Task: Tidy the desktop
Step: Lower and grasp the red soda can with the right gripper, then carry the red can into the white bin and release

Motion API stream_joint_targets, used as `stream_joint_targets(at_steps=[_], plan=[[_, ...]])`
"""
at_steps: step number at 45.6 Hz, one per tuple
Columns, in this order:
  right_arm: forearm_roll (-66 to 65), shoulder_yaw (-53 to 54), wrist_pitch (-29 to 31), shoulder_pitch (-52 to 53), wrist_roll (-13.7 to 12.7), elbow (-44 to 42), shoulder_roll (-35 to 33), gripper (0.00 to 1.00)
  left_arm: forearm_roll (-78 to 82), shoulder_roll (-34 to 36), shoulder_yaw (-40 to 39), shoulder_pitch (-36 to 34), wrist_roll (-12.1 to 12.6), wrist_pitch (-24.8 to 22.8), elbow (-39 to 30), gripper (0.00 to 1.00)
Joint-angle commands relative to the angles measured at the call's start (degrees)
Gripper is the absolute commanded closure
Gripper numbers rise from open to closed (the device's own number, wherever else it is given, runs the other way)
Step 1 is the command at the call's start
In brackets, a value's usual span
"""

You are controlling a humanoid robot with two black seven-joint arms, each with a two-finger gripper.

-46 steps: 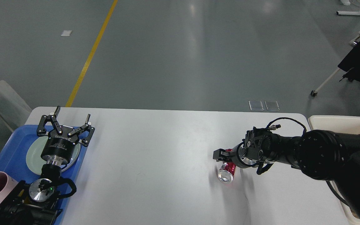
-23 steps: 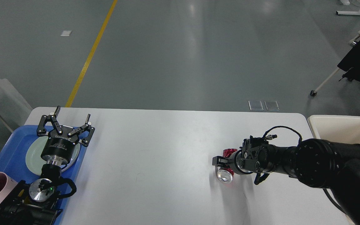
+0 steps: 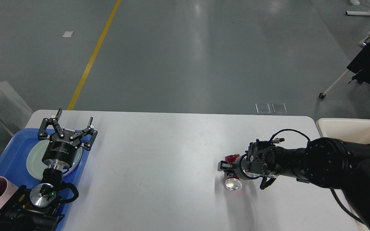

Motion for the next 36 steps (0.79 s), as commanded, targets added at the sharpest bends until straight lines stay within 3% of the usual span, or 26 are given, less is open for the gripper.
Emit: stream_joint_targets(at_steps=[1, 11, 27, 36], plan=[[0.3, 0.0, 0.0, 2.6, 0.0, 3.6, -1.4, 1.0, 0.0, 0.0, -0.1, 0.0, 0.0, 0.0, 0.0, 0.04], [0.2, -0.9, 1.7, 11.8, 0.0, 14.8, -4.6, 1.0, 0.0, 0.0, -0.1, 0.0, 0.0, 0.0, 0.0, 0.04], [0.3, -7.9, 11.4, 42.4, -0.4, 40.4, -9.5, 1.0, 0.0, 0.0, -0.1, 0.0, 0.0, 0.0, 0.0, 0.04], [0.1, -12.9, 27.7, 59.6, -0.5, 45.7, -13.8, 1.0, 0.0, 0.0, 0.0, 0.0, 0.0, 0.1, 0.0, 0.04]])
